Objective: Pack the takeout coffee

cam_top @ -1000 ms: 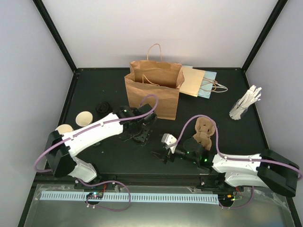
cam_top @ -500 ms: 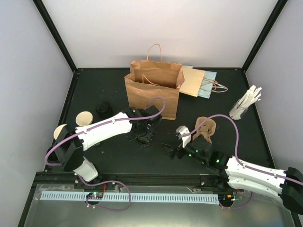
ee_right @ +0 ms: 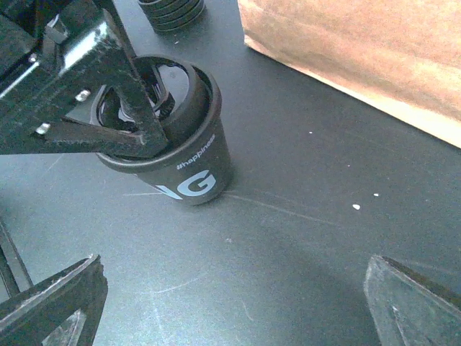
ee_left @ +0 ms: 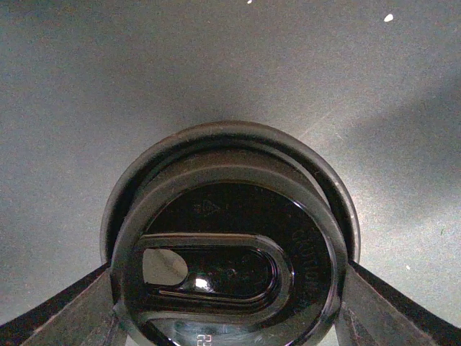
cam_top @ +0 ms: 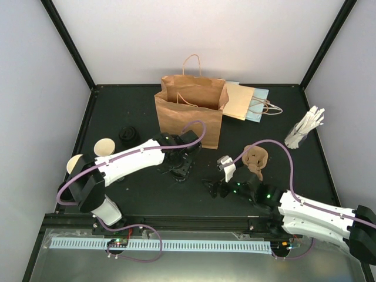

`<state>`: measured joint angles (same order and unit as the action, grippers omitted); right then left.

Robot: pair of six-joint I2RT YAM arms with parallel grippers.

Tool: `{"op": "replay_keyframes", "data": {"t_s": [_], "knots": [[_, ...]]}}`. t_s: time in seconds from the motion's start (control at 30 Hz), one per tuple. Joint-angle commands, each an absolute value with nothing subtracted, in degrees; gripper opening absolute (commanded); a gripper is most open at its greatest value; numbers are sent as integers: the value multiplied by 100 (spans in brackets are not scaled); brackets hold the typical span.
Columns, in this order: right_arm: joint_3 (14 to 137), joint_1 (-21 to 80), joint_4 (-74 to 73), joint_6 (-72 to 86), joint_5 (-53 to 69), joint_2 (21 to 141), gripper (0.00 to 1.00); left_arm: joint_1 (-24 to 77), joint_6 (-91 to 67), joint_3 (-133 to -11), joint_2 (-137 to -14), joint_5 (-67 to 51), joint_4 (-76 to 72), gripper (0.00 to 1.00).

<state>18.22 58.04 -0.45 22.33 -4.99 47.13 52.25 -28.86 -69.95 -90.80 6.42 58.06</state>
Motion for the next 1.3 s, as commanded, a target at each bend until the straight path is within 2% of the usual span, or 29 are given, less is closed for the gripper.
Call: {"op": "replay_keyframes", "data": {"t_s": [0.0, 0.4, 0.67, 1.27], "knots": [[2148, 5774, -310, 2302, -407, 4822, 100, 5238, -2788, -6742, -9631, 410, 5832, 67], [2347, 5766, -688, 2303, -443, 4852, 100, 5238, -2774, -6892, -9581, 412, 5907, 69], [2399, 5766, -778, 2252, -434, 4835, 100, 5230, -2753, -7364, -9452, 609, 6278, 81], [2485, 5766, -920, 2258, -313, 4904, 100, 5232, -2728, -7946, -9139, 655, 6652, 99]]}}
